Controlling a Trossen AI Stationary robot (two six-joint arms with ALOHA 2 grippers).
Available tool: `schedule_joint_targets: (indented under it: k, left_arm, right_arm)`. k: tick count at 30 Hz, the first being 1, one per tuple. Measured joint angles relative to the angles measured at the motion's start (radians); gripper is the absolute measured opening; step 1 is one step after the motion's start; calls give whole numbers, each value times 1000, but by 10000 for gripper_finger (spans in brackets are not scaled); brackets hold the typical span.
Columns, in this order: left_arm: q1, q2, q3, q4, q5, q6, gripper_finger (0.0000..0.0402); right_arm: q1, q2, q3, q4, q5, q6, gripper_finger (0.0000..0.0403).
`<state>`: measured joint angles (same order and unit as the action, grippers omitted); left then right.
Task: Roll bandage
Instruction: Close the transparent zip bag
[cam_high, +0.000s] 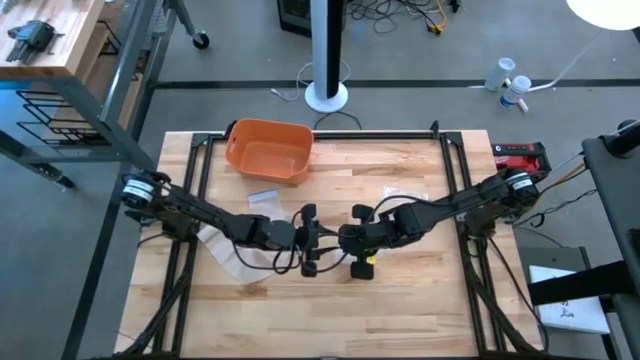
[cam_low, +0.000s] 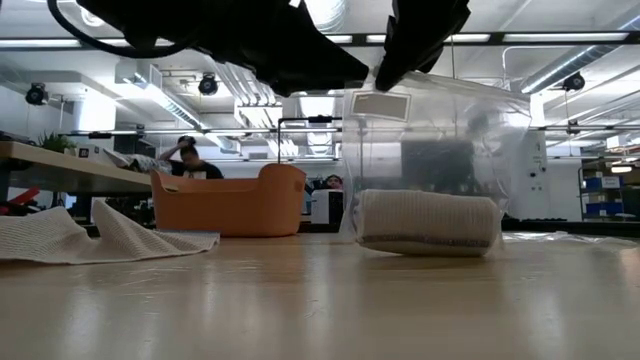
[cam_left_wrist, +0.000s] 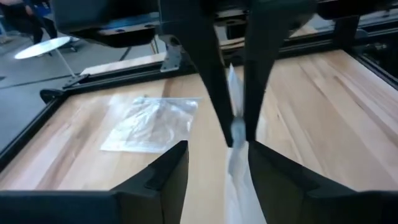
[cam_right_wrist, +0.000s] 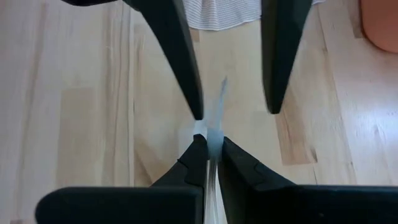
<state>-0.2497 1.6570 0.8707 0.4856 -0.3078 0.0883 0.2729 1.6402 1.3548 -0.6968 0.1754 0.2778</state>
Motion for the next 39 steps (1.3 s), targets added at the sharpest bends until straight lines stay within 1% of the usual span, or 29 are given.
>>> schedule_joint_targets:
  k: [3, 6, 10, 14, 19, 20, 24, 28, 30, 34, 39]
  left_arm:
    - [4, 16, 0, 6, 2, -3, 146]
    - [6, 25, 0, 15, 3, -5, 127]
    - [5, 22, 0, 43, 18, -8, 95]
    - [5, 20, 0, 48, 65, -8, 61]
    - [5, 20, 0, 46, 67, -27, 11]
    - [5, 20, 0, 46, 72, -30, 6]
    - [4, 20, 22, 17, 46, -49, 2]
    - [-8, 20, 78, -96, -12, -48, 1]
    - [-18, 18, 97, -125, -41, -43, 1]
    - [-32, 18, 107, -130, -50, -26, 0]
    - [-39, 12, 106, -150, -50, -25, 0]
  right_arm:
    - [0, 0, 0, 0, 0, -1, 18]
    - [0, 0, 0, 0, 0, 0, 18]
    - [0, 0, 0, 0, 0, 0, 18]
    - [2, 0, 0, 0, 0, 0, 18]
    - [2, 0, 0, 0, 0, 0, 18]
    - [2, 0, 0, 0, 0, 0, 18]
    - [2, 0, 0, -3, 0, 14, 18]
    - [2, -4, 15, -46, 4, 66, 18]
    - [1, -9, 32, -88, 6, 105, 18]
    - [7, -17, 48, -138, 4, 141, 18]
    - [26, -21, 46, -175, -18, 134, 18]
